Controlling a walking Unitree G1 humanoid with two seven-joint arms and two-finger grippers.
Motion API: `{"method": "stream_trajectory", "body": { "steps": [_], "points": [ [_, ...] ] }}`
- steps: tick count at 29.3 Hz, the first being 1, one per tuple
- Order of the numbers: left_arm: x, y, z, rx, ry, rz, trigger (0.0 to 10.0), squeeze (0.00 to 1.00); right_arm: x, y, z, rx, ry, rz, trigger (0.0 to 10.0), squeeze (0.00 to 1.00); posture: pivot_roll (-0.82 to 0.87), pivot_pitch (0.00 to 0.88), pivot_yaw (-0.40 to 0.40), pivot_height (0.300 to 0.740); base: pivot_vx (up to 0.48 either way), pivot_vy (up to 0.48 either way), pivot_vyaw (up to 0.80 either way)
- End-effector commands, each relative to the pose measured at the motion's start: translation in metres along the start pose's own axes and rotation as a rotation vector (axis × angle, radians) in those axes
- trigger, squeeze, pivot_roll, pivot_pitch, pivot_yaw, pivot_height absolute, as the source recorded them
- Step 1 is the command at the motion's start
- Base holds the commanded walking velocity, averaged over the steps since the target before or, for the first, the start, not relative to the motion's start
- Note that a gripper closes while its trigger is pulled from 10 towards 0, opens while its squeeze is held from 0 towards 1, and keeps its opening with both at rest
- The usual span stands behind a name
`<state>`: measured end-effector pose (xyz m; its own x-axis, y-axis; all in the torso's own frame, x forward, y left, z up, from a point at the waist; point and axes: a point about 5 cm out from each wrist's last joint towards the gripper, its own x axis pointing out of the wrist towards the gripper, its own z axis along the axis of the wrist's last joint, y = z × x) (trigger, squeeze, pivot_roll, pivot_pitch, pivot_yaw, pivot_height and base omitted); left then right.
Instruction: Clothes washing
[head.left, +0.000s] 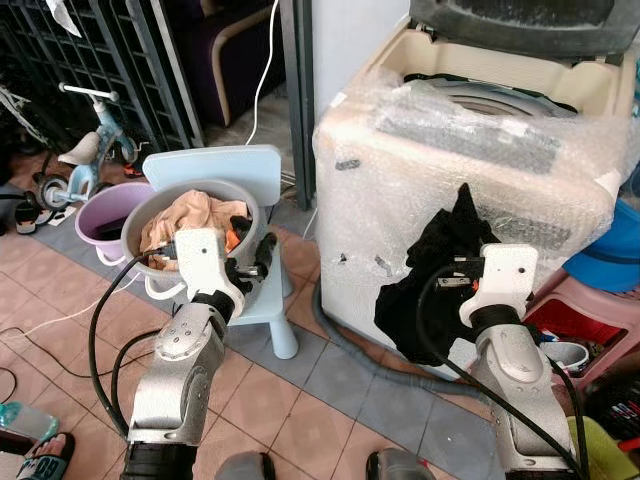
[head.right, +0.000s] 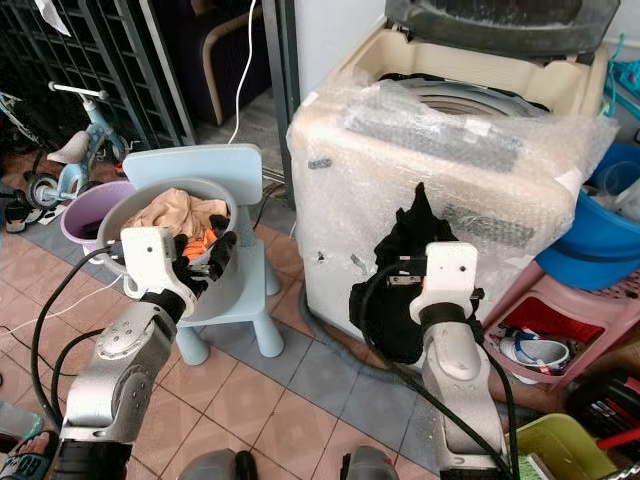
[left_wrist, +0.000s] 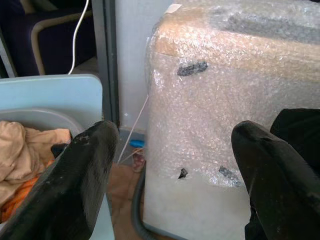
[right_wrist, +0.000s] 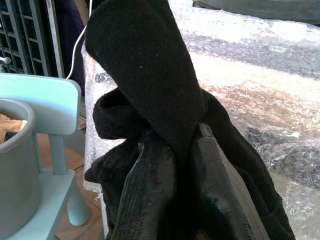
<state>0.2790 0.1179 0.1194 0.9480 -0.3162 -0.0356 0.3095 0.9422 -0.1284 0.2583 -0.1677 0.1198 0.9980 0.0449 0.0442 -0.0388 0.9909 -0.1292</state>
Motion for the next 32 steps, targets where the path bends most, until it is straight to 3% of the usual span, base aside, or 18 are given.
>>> {"method": "stream_trajectory", "body": {
  "steps": [1,4,7,10,16,22,32],
  "points": [
    [0.004,0.012,-0.002,0.004,0.026,0.050,10.0,0.00,-0.004,-0.004,0.000,0.030,-0.008,-0.040,10.0,0.00,-0.13,0.081,0.096,0.740,0.000,0.000,0.00],
    [0.011,0.017,0.006,0.016,0.019,0.091,10.0,0.00,-0.007,-0.001,-0.002,0.046,0.001,-0.048,10.0,0.00,-0.13,0.090,0.100,0.740,0.000,0.000,0.00],
    [0.007,0.012,-0.001,0.019,0.035,0.076,10.0,0.00,-0.006,0.002,0.000,0.042,-0.013,-0.046,10.0,0.00,-0.13,0.118,0.115,0.740,0.000,0.000,0.00],
    [0.002,0.010,-0.004,0.003,0.031,0.057,10.0,0.00,-0.004,-0.005,0.004,0.038,-0.029,-0.075,10.0,0.00,-0.12,0.115,0.125,0.740,0.000,0.000,0.00],
    [0.008,0.009,0.006,0.002,0.005,0.049,10.0,0.00,0.012,-0.015,0.039,0.044,-0.152,-0.133,10.0,0.00,-0.12,0.123,0.134,0.740,0.000,0.000,0.00],
    [0.010,0.009,0.008,0.005,-0.005,0.049,10.0,0.00,0.018,-0.016,0.061,0.015,-0.228,-0.124,10.0,0.00,-0.13,0.125,0.128,0.740,0.000,0.000,-0.80],
    [0.007,0.005,0.005,-0.009,0.001,0.053,10.0,0.00,0.017,-0.013,0.059,0.023,-0.206,-0.101,10.0,0.00,-0.13,0.131,0.115,0.740,0.000,0.000,-0.61]
  ]
}}
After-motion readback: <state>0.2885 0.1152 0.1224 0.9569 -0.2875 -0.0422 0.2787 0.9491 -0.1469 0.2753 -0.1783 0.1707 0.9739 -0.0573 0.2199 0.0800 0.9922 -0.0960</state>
